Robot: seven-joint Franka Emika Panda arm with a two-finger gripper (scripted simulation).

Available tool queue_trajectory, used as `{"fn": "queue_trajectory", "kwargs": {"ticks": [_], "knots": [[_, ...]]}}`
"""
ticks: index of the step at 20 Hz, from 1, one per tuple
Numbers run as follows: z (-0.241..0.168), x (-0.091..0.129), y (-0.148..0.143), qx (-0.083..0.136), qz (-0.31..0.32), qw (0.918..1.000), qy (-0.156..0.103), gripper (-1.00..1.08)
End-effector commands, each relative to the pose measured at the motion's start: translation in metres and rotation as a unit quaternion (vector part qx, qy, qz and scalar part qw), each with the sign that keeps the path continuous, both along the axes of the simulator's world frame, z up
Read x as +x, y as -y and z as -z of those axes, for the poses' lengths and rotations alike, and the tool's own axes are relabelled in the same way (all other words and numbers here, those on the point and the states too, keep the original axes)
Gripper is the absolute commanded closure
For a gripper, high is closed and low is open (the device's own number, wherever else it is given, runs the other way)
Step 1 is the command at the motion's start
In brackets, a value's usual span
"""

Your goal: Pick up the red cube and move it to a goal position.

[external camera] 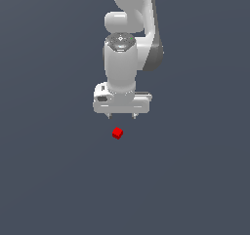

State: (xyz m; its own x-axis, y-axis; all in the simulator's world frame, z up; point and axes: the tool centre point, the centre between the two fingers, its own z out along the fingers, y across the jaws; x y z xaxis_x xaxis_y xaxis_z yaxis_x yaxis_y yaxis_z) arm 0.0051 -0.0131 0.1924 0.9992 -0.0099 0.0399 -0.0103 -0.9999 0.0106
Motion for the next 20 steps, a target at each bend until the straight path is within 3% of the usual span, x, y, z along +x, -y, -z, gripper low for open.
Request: {"fn": "queue_trajectory", "kwargs": {"ticks": [1, 13, 20], "knots": [[0.000, 0.000, 0.000, 0.000, 0.000, 1.0000, 0.000, -0.92], [0.038, -0.002, 0.007, 0.002, 0.057, 0.9983, -0.004, -0.92], [0.098, -0.007, 0.017, 0.004, 0.146, 0.9893, -0.010, -0.92]]}}
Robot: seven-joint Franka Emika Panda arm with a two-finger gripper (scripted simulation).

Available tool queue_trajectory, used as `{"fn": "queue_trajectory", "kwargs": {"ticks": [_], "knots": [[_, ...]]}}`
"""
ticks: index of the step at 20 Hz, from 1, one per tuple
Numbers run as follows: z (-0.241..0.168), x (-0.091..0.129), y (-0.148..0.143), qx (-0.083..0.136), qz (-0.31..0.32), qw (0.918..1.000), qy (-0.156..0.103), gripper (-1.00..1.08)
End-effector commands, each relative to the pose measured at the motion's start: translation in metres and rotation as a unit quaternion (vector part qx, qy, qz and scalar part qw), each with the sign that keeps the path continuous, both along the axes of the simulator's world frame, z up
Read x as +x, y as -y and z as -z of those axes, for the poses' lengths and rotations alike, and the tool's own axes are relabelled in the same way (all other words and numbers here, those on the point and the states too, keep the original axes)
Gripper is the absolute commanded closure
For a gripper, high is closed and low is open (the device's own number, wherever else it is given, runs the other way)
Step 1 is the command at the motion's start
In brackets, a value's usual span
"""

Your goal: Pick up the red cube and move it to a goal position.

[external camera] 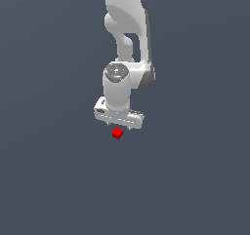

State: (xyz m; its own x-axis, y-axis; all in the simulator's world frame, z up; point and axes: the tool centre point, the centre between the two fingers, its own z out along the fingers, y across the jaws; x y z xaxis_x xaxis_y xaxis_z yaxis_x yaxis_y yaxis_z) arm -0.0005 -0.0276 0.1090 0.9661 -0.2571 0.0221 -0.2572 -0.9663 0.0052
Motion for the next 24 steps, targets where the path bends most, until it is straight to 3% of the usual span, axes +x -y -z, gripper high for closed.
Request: {"fn": "queue_trajectory", "kwargs": {"ticks": [1, 11, 21, 22, 24], "knots": [[0.023, -0.003, 0.004, 0.001, 0.035, 0.9994, -0.003, -0.92], [0.085, -0.009, 0.011, 0.005, 0.125, 0.9921, -0.009, -0.92], [0.089, -0.009, 0.011, 0.007, 0.131, 0.9913, -0.009, -0.92], [0.089, -0.009, 0.011, 0.007, 0.131, 0.9913, -0.009, 1.08], [0.089, -0.009, 0.011, 0.007, 0.131, 0.9913, -0.009, 1.08]]}}
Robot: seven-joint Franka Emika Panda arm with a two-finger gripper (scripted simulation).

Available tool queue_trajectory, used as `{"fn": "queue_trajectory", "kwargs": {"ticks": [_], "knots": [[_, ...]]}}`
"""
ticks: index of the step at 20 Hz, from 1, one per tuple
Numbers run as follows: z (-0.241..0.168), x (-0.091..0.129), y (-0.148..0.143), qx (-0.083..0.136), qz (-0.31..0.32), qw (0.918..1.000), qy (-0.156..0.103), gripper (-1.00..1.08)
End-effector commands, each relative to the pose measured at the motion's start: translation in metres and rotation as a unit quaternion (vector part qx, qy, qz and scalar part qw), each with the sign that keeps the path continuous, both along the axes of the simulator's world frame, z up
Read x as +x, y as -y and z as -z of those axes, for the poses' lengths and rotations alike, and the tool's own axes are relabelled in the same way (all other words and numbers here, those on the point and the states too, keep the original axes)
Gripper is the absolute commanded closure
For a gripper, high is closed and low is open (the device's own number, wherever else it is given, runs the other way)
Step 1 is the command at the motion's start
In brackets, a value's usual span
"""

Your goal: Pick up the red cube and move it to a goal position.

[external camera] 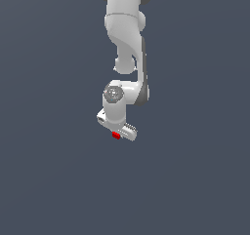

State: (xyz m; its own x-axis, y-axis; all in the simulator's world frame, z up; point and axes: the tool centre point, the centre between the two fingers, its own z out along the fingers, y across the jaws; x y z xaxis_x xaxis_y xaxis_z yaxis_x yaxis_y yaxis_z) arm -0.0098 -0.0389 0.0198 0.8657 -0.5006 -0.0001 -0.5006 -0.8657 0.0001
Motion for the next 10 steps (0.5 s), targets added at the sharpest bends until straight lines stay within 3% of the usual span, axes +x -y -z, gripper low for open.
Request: {"fn": "queue_trajectory", "kwargs": {"ticks": [1, 10], "knots": [[-0.0002, 0.0001, 0.0000, 0.000, 0.000, 1.0000, 0.000, 1.08], [-0.0011, -0.0001, 0.0001, 0.000, 0.000, 1.0000, 0.000, 1.08]]}}
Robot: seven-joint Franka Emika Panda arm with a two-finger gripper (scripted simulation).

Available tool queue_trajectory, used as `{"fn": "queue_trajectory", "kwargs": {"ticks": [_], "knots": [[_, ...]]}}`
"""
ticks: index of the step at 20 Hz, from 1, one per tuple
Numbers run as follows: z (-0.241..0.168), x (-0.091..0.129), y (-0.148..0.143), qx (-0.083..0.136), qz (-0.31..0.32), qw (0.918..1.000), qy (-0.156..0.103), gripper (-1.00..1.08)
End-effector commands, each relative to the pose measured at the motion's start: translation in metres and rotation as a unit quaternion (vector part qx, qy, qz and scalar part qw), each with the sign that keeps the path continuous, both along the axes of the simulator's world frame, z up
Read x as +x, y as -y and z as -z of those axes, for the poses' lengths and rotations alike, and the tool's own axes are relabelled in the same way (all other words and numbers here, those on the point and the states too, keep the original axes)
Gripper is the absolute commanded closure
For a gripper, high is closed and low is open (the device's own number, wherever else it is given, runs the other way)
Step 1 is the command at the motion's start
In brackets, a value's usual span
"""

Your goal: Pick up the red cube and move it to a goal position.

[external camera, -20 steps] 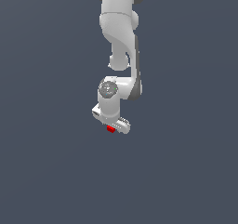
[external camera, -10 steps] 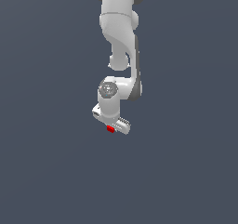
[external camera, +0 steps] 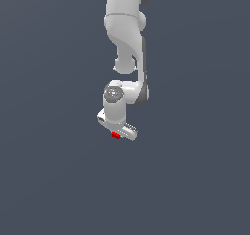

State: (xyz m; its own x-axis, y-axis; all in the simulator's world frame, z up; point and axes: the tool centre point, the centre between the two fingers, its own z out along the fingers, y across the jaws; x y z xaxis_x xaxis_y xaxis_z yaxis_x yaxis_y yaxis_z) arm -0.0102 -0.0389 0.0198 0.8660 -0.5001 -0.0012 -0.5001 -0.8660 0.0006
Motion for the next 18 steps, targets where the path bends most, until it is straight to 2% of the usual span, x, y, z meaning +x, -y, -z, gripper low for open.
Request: {"fn": "queue_trajectory", "kwargs": {"ticks": [1, 9, 18], "knots": [[-0.002, 0.000, 0.000, 0.000, 0.000, 1.0000, 0.000, 1.08], [-0.037, 0.002, 0.004, 0.000, 0.000, 1.0000, 0.000, 1.08], [-0.122, 0.005, 0.016, 0.000, 0.001, 1.0000, 0.000, 1.08]]}}
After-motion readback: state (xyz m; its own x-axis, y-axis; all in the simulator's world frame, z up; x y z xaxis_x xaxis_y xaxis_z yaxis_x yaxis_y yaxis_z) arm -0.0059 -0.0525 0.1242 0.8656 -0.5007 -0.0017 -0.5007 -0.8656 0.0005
